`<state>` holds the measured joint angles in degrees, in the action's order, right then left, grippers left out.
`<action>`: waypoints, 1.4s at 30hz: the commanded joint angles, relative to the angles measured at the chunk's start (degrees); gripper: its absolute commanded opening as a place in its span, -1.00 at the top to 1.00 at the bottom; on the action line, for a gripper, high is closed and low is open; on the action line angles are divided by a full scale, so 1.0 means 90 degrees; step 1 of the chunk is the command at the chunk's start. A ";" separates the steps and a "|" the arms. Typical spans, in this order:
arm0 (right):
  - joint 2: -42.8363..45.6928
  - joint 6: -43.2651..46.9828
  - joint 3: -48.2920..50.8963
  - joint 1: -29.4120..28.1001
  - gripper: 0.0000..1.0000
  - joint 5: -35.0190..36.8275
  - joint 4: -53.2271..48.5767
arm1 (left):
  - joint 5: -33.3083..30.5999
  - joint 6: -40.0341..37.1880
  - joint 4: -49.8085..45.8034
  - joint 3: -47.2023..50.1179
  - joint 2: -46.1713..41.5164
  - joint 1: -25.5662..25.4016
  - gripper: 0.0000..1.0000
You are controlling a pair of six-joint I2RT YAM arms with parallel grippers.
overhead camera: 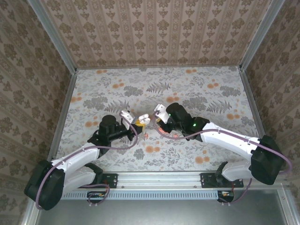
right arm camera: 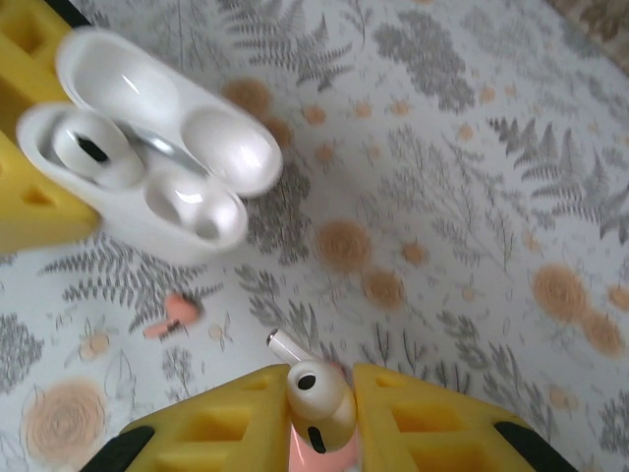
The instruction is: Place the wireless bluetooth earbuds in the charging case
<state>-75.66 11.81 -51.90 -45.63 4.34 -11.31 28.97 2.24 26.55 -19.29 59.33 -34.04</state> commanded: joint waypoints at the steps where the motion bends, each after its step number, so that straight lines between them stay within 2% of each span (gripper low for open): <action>1: 0.0195 -0.0004 -0.0246 0.0216 0.53 -0.0369 -0.1019 | -0.0006 -0.0211 0.0048 -0.0009 0.0101 -0.0084 0.87; 10: -0.0109 -0.0454 -0.0573 0.0759 0.56 -0.0487 -0.2262 | -0.0026 -0.0287 -0.0042 -0.0064 0.0098 -0.0134 0.87; 16: -0.0408 -0.0708 -0.0832 0.1319 0.55 -0.0835 -0.3169 | -0.0042 -0.0354 -0.0252 -0.0093 -0.0007 -0.0134 0.87; 23: -0.1389 -0.0785 -0.1591 0.1927 0.55 -0.0980 -0.4705 | -0.0060 -0.0400 -0.0379 -0.0125 -0.0088 -0.0138 0.87; 31: -0.2483 -0.0647 -0.2246 0.2118 0.56 -0.1049 -0.5669 | -0.0070 -0.0425 -0.0476 -0.0142 -0.0173 -0.0143 0.87; 42: -0.3654 -0.0134 -0.2940 0.2347 0.56 -0.1358 -0.6264 | -0.0100 -0.0434 -0.0534 -0.0164 -0.0214 -0.0143 0.87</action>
<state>-106.24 8.38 -76.25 -25.26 -6.11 -63.07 28.23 -0.27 22.04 -19.29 58.35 -34.96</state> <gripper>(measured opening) 0.222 0.195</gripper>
